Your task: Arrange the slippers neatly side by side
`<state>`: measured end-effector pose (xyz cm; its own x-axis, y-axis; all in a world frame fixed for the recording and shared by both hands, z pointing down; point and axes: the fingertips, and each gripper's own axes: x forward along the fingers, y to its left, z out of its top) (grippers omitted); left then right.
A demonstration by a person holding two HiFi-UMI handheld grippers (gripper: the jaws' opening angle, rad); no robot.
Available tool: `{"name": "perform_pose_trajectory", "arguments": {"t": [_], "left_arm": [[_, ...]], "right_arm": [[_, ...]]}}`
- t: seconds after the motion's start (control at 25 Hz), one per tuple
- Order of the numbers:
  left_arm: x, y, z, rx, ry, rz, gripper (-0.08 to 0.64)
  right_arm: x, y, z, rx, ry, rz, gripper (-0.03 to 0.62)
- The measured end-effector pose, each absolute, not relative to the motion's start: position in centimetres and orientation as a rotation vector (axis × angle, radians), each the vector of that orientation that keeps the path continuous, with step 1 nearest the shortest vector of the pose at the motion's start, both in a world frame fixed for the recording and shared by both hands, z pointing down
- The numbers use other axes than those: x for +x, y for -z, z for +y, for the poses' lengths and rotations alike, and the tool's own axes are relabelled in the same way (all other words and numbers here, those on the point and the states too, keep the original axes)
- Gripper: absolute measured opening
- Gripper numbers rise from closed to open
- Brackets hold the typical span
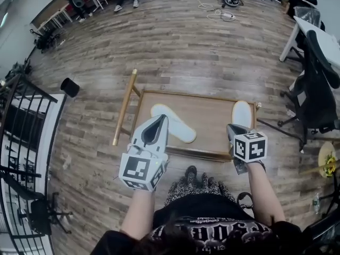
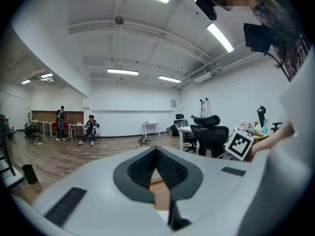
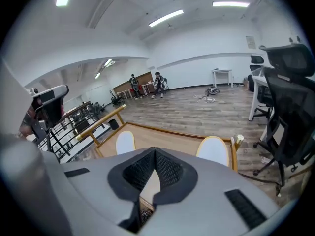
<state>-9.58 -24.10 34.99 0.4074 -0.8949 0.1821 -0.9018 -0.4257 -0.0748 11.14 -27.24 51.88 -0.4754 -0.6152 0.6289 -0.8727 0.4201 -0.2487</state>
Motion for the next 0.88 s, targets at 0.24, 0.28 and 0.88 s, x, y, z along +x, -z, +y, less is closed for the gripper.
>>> {"name": "perform_pose_trajectory", "arguments": {"t": [0.24,0.28,0.88], "left_arm": [[-11.5,-35.1,-22.0,2.551,-0.331,-1.733,-0.009],[-12.0,-35.3,-22.0,2.538,-0.330,-1.744,-0.009],[-17.9,-34.6,-28.8,2.608,-0.287,-1.667,-0.009]], "right_arm": [[8.2,-51.0,-27.2,1.191,-0.707,-2.312,0.005],[7.4,-50.9,-27.3,1.175,-0.701,-2.326,0.005],[-3.7,-51.3,-32.0,1.048,-0.555,-2.408,0.005]]}}
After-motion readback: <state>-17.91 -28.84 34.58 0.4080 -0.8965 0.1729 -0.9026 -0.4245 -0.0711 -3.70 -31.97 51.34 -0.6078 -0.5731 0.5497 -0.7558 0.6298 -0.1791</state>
